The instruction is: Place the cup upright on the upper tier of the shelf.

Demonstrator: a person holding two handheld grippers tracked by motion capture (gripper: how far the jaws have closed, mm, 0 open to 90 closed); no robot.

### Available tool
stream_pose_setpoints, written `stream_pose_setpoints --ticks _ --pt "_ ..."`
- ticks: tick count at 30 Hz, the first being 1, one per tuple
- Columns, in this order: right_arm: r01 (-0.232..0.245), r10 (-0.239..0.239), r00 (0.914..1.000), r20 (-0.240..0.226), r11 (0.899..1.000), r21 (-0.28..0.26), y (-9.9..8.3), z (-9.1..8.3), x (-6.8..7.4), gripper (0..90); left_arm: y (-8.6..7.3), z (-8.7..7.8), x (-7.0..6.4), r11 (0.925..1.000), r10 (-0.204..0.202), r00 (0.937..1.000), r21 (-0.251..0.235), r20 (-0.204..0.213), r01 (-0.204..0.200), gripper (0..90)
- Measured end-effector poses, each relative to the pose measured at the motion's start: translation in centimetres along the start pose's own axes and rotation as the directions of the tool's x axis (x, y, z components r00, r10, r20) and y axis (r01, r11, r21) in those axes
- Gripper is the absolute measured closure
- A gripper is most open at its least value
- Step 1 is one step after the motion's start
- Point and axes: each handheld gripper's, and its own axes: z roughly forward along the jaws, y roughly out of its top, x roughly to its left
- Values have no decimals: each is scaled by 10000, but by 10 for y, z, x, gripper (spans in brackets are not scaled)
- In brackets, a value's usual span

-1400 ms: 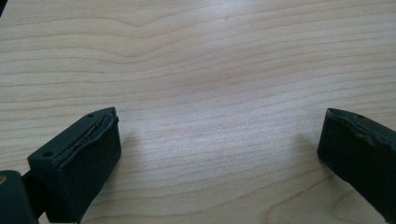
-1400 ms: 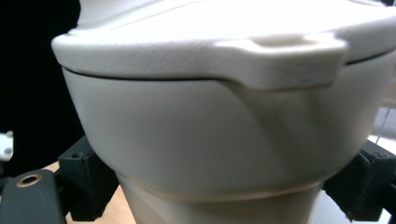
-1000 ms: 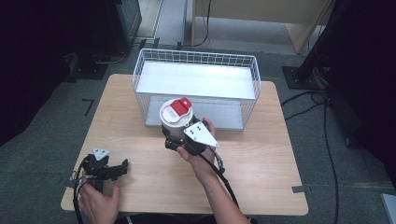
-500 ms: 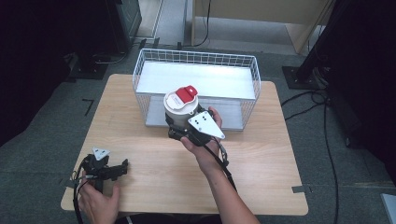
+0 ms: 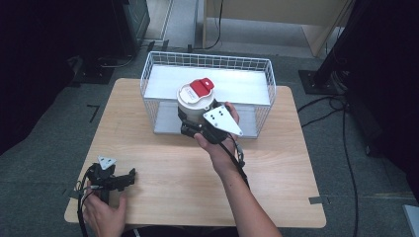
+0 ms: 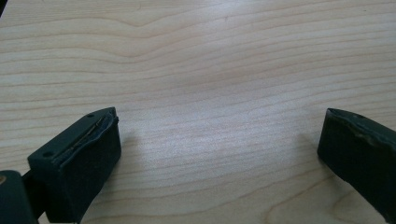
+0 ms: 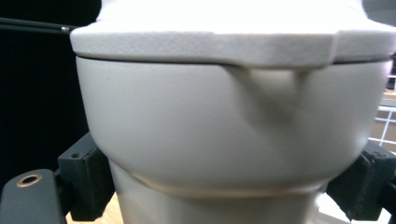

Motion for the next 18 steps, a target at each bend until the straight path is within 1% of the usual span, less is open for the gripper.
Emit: stream_pose_setpoints --ticks 2,5,7,9,11,13,14,16,17,18 --pt "-31 31 10000 45 10000 -6 2 1 -2 108 0 0 0 10000 12 10000 14 4 -12 0" --pt "-32 33 9998 170 10000 -77 9 3 -8 108 0 0 0 10000 -4 10000 15 2 4 0" --pt "16 -12 9996 298 9999 -121 16 7 -15 108 0 0 0 10000 -14 10000 8 3 14 0" --pt "27 -22 9994 336 9999 -146 19 8 -17 108 0 0 0 10000 1 10000 5 2 -1 0" --pt "120 -113 9988 477 9998 -131 26 14 -23 109 0 0 0 10000 11 10000 14 1 -11 0" --pt "134 -127 9984 543 9998 -127 28 16 -25 108 0 0 0 10000 14 10000 18 4 -14 0" --pt "234 -226 9979 612 9997 -118 32 20 -30 108 0 0 0 10000 2 10000 9 3 -2 0" --pt "232 -224 9974 682 9997 -100 34 22 -31 108 0 0 0 10000 15 10000 20 5 -15 0" --pt "258 -251 9966 784 9996 -79 37 27 -35 108 0 0 0 10000 -5 10000 16 2 5 0" --pt "258 -251 9966 784 9996 -79 37 27 -35 108 0 0 0 10000 -5 10000 16 2 5 0"
